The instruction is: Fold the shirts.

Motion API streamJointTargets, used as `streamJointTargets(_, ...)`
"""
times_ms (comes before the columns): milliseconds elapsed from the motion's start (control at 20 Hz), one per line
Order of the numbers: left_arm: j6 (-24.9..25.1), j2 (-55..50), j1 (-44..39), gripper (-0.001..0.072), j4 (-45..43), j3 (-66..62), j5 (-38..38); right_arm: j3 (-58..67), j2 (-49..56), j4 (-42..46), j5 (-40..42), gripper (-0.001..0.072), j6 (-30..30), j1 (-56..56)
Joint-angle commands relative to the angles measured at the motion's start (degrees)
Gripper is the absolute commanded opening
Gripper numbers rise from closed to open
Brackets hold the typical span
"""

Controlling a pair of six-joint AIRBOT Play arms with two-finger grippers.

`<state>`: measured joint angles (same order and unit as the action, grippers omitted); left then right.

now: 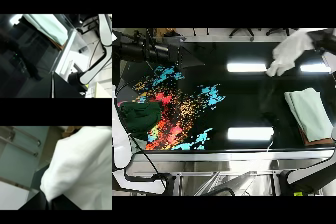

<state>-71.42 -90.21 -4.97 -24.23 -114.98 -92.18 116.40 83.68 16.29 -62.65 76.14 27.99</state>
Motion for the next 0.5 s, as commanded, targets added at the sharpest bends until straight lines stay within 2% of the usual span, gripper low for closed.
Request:
streamJointTargets(0, 0.0, 0.0, 0.0, 0.0018, 0.0, 0.0, -0.5, 0.6, -0.3, 9.7, -1.3, 0.0014, 9.1, 8.5)
streamJointTargets(150, 0.0, 0.0, 0.0, 0.0018, -0.1, 0.0, -0.6, 0.5, -2.0, 20.0, -5.3, 0.0014, 20.9, 11.4)
streamJointTargets(250, 0.0, 0.0, 0.0, 0.0018, -0.1, 0.0, -0.7, 0.5, -4.8, 30.7, -9.8, 0.0014, 29.0, 11.9)
streamJointTargets(450, 0.0, 0.0, 0.0, 0.0018, -0.2, 0.0, -0.9, -0.2, -10.5, 50.6, -24.2, 0.0014, 37.9, 11.9)
